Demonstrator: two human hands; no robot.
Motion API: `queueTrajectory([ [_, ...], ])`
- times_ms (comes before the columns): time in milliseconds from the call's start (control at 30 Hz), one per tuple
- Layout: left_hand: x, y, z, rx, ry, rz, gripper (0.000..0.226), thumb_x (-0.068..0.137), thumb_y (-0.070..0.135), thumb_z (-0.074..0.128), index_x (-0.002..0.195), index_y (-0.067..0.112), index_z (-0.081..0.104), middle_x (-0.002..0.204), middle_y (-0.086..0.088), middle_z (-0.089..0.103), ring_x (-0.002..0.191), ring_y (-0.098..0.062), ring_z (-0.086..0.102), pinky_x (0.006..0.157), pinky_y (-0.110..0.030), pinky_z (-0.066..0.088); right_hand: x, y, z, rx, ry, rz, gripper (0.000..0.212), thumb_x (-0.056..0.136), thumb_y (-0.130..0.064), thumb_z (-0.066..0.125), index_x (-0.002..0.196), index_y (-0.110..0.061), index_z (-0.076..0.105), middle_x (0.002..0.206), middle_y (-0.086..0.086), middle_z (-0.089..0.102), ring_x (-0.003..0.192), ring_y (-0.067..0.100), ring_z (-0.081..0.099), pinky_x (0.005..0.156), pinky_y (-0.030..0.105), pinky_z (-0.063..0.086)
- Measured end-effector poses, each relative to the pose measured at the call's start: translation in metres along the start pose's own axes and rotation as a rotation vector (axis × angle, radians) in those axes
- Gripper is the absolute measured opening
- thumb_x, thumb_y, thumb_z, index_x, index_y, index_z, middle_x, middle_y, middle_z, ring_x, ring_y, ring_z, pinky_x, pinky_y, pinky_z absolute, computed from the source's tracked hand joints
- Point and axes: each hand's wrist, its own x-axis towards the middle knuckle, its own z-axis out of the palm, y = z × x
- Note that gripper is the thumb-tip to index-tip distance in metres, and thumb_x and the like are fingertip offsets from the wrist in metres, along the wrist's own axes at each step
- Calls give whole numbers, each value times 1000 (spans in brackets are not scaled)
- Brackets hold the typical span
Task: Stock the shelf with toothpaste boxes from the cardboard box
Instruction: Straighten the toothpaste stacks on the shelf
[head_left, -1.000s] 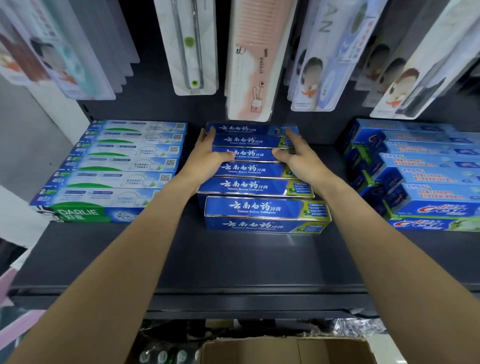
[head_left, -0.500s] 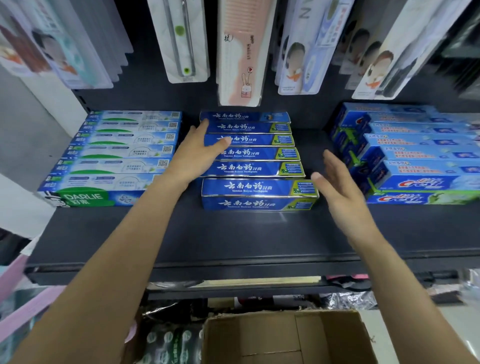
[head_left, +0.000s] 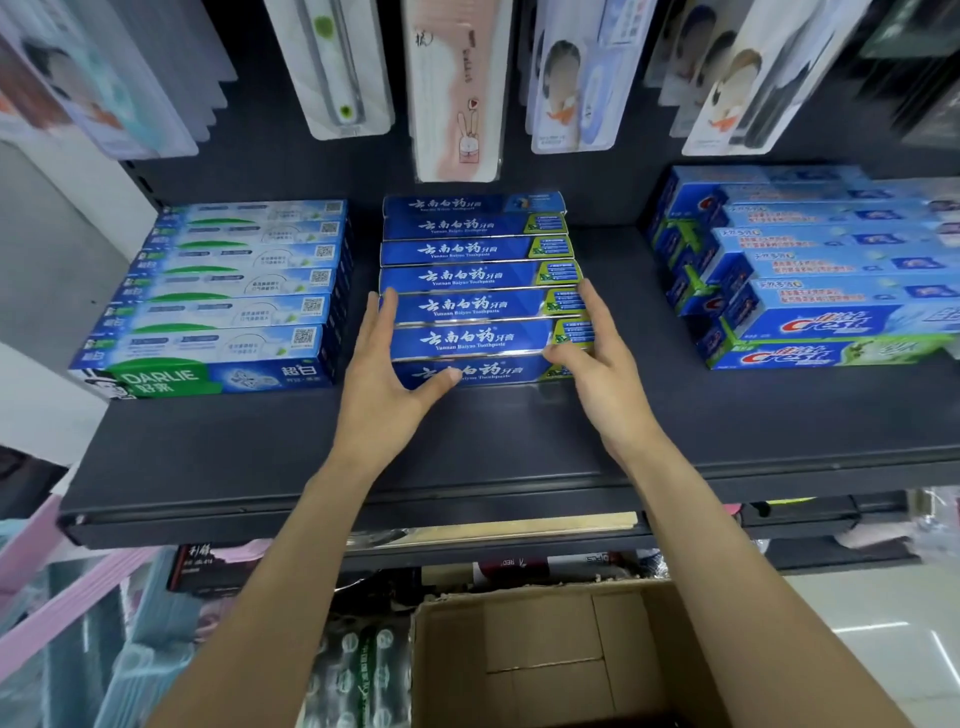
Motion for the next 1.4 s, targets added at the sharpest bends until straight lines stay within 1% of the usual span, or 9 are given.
queueTrajectory([
  [233, 3, -5, -4, 10, -12, 12, 91, 78, 19, 74, 150, 24, 18, 158, 8, 12, 126, 16, 12, 88, 13, 13, -2, 1, 5, -18, 9, -2, 81, 74, -24, 56, 148, -31, 22, 147, -4, 41, 130, 11, 45, 110, 39, 38],
  [333, 3, -6, -6, 18, -29, 10, 91, 79, 21, 74, 150, 24, 17, 158, 10, 13, 131, 11, 13, 95, 5, 15, -1, 2, 5, -17, 12, -6, 79, 81, -18, 60, 149, -30, 21, 148, -2, 40, 130, 11, 45, 110, 39, 38],
  [467, 3, -6, -6, 0, -51, 7, 93, 79, 20, 74, 151, 23, 14, 158, 10, 8, 130, 13, 10, 88, 13, 12, 0, 3, 4, -6, 25, -16, 72, 89, -1, 54, 149, -28, 23, 146, -2, 43, 125, 9, 49, 106, 32, 42],
  [800, 2, -4, -11, -77, -99, 16, 94, 81, 20, 73, 150, 27, 9, 159, 9, 1, 126, 16, 8, 85, 13, 15, -1, 3, 1, -71, 18, -21, 71, 90, -6, 58, 148, -28, 24, 144, -3, 42, 123, 6, 49, 90, 10, 45],
  [900, 11, -2, -17, -239, -112, -11, 85, 87, 24, 66, 150, 30, 9, 159, 10, 7, 140, 4, 13, 112, -15, 24, -2, -2, -5, -155, 2, -40, 78, 80, -27, 61, 148, -32, 23, 153, -3, 32, 137, 12, 36, 111, 31, 35],
  [1000, 25, 1, -18, -287, -136, -62, 81, 90, 26, 61, 151, 31, 8, 158, 11, 13, 143, -5, 19, 118, -36, 20, 0, -7, -4, -101, 36, 0, 75, 84, -29, 63, 148, -27, 24, 151, -6, 36, 137, 8, 35, 116, 36, 28],
  [1167, 47, 5, -16, -580, -178, -235, 71, 95, 23, 52, 151, 33, 10, 147, 10, 40, 119, -6, 52, 94, -26, 47, 19, -11, 0, -9, 65, 79, 62, 95, -15, 54, 148, -26, 26, 115, -33, 50, 97, -20, 54, 87, 8, 42],
  [1300, 51, 4, -11, -585, -173, -256, 67, 97, 17, 47, 150, 33, 10, 140, 3, 49, 106, -4, 58, 74, -15, 53, 26, -10, 2, 9, 42, 121, 63, 94, -11, 54, 148, -28, 27, 137, -6, 52, 115, 12, 59, 99, 29, 48],
  [1400, 51, 2, -11, -608, -161, -255, 66, 97, 15, 46, 150, 33, 10, 139, 3, 50, 108, -10, 60, 78, -21, 54, 26, -7, 3, 15, 48, 106, 64, 93, -8, 54, 147, -29, 27, 137, -2, 54, 114, 17, 60, 92, 25, 51],
])
